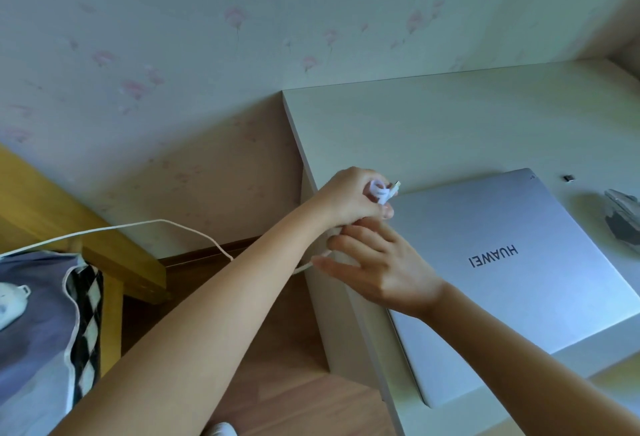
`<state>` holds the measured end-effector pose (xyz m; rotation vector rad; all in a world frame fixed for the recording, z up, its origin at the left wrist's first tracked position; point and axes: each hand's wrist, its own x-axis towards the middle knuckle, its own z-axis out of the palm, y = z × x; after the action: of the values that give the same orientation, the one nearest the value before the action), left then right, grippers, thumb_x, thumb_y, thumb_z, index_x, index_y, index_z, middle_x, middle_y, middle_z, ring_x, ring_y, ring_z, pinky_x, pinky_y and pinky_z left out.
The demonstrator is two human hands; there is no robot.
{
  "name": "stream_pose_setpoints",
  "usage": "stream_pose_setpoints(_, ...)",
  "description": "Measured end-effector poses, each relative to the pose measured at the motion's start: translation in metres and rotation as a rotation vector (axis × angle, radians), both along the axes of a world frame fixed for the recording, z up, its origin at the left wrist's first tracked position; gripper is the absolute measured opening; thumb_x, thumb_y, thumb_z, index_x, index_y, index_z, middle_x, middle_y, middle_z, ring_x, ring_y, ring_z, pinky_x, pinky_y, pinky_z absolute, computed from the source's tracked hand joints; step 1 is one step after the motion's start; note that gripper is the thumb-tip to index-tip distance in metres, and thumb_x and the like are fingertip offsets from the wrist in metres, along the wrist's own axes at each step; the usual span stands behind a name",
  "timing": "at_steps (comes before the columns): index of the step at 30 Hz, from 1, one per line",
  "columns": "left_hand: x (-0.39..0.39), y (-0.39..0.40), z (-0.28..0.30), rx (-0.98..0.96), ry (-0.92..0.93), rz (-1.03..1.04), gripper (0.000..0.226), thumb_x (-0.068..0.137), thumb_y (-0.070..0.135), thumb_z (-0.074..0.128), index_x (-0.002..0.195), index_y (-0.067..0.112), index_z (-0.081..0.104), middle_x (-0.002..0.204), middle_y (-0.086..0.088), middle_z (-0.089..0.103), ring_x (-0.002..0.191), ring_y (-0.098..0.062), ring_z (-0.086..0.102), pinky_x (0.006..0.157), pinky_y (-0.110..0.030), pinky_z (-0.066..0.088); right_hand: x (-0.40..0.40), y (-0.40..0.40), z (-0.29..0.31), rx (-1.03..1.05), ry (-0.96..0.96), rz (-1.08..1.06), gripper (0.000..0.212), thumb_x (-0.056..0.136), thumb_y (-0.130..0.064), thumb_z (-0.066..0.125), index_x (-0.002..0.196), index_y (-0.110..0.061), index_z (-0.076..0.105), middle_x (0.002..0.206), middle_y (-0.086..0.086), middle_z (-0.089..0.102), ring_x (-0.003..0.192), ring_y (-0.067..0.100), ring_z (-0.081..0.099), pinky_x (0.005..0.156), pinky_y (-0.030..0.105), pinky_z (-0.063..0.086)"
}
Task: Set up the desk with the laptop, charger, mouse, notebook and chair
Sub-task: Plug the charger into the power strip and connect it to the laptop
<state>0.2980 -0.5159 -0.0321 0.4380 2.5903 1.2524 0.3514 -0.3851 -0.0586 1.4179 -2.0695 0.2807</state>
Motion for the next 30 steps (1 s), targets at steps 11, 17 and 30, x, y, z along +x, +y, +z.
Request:
stream_pose_setpoints(11, 0.049, -0.040, -0.070, -0.243, 0.803, 0.027, 0.037, 0.085, -0.001, 0.059, 0.116, 0.016, 0.068, 0.107, 0.006, 0.071, 0.075, -0.012, 0.062, 0.057, -0.024, 0.054, -0.039, 0.049, -0.015, 0.022, -0.653, -0.497, 0.050, 0.087, -0.049, 0.045, 0.134, -0.033, 0.045, 0.133, -0.002, 0.047, 0.122, 0.020, 0.045, 0.104, 0.038, 0.031)
stream_pose_setpoints(17, 0.052, -0.056, -0.088, -0.392, 1.041, -0.001, 0.023, 0.094, 0.004, 0.057, 0.115, 0.008, 0.069, 0.104, 0.001, 0.072, 0.078, -0.016, 0.067, 0.055, -0.030, 0.056, -0.046, 0.045, -0.018, 0.127, -0.709, -0.485, 0.054, 0.087, -0.059, 0.037, 0.137, -0.040, 0.040, 0.136, -0.010, 0.046, 0.129, 0.014, 0.036, 0.111, 0.055, 0.018)
stream_pose_setpoints(30, 0.051, -0.054, -0.104, -0.362, 1.093, 0.062, 0.030, 0.096, 0.007, 0.051, 0.119, 0.017, 0.068, 0.088, -0.002, 0.070, 0.063, -0.012, 0.060, 0.051, -0.023, 0.053, -0.048, 0.041, -0.023, 0.123, -0.645, -0.481, 0.050, 0.088, -0.059, 0.037, 0.132, -0.036, 0.046, 0.130, -0.009, 0.051, 0.125, 0.012, 0.039, 0.107, 0.059, 0.022)
